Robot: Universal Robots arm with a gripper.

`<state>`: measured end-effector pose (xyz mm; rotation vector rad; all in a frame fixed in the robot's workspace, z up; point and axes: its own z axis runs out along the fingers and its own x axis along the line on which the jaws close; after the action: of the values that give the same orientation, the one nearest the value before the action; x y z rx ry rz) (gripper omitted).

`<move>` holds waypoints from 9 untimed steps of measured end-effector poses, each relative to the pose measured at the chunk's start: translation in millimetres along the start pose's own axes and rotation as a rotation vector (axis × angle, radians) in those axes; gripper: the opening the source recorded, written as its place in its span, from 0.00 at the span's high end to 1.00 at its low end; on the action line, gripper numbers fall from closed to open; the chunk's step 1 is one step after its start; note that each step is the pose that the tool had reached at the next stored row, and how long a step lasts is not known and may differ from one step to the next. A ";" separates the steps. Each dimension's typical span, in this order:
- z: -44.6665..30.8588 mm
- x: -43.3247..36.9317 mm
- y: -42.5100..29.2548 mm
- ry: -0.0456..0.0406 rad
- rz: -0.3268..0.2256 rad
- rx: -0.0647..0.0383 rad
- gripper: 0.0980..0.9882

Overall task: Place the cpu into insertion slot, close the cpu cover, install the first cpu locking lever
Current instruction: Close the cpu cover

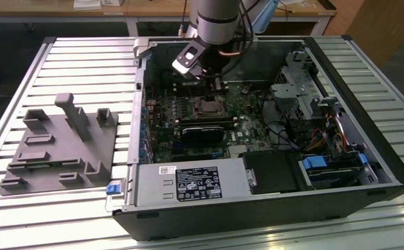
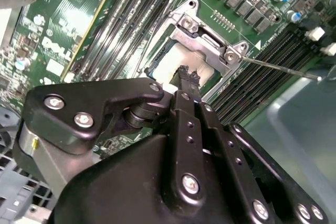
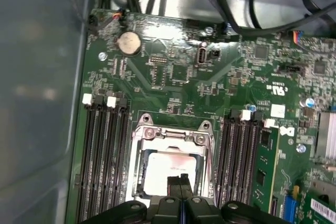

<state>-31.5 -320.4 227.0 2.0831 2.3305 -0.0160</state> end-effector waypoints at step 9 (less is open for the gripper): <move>0.3 0.0 0.0 0.0004 -0.163 -0.003 0.99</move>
<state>-31.5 -320.4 226.8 1.8860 2.4916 -0.0141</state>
